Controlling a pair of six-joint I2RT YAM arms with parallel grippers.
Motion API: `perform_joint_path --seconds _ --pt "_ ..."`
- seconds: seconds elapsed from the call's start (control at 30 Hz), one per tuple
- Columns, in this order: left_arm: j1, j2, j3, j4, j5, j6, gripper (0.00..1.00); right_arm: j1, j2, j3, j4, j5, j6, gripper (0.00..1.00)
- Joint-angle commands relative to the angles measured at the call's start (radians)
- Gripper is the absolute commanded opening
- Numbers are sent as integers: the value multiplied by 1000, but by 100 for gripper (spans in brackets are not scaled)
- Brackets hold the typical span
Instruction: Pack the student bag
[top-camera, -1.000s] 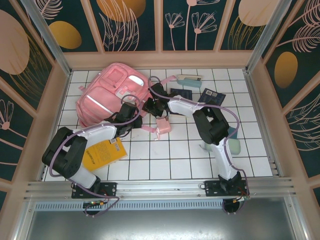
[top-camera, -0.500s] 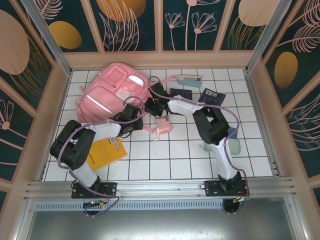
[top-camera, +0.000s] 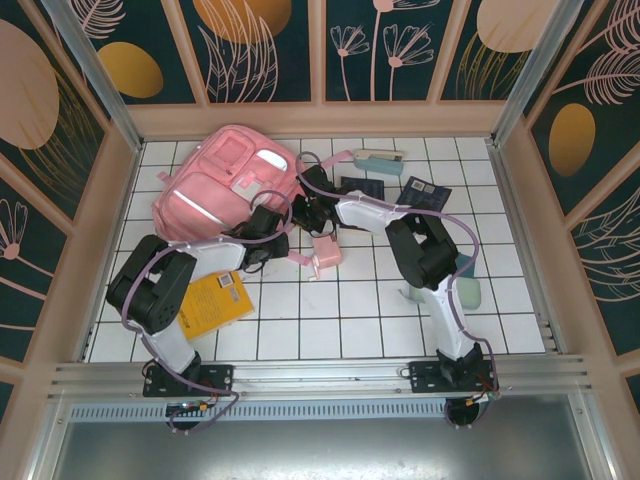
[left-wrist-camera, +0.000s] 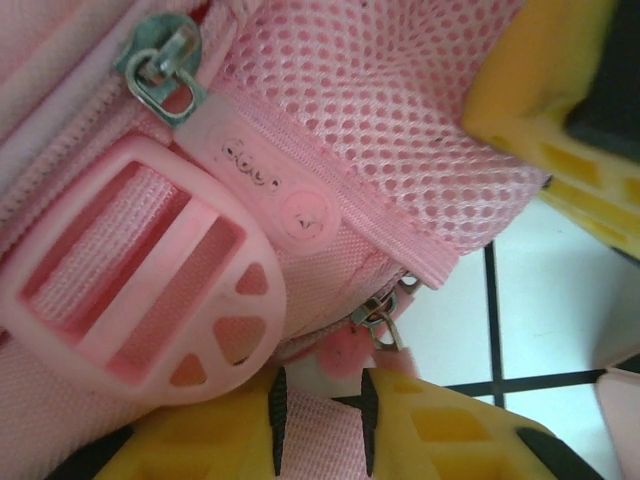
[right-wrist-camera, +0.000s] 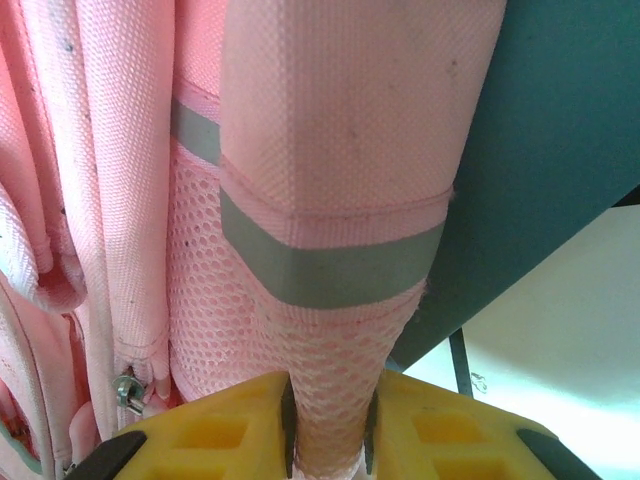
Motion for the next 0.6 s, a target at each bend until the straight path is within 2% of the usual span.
perform_joint_path --seconds 0.0,0.17,0.37,0.57 --pt "8 -77 13 -19 -4 -15 28 0 8 -3 11 -13 16 27" --pt "9 -117 7 -2 32 -28 28 -2 8 -3 15 -13 19 27" --pt "8 -55 20 6 86 -41 25 -3 9 -2 16 -15 22 27" --pt "1 -15 25 -8 72 -43 26 -4 10 -3 16 -16 23 27"
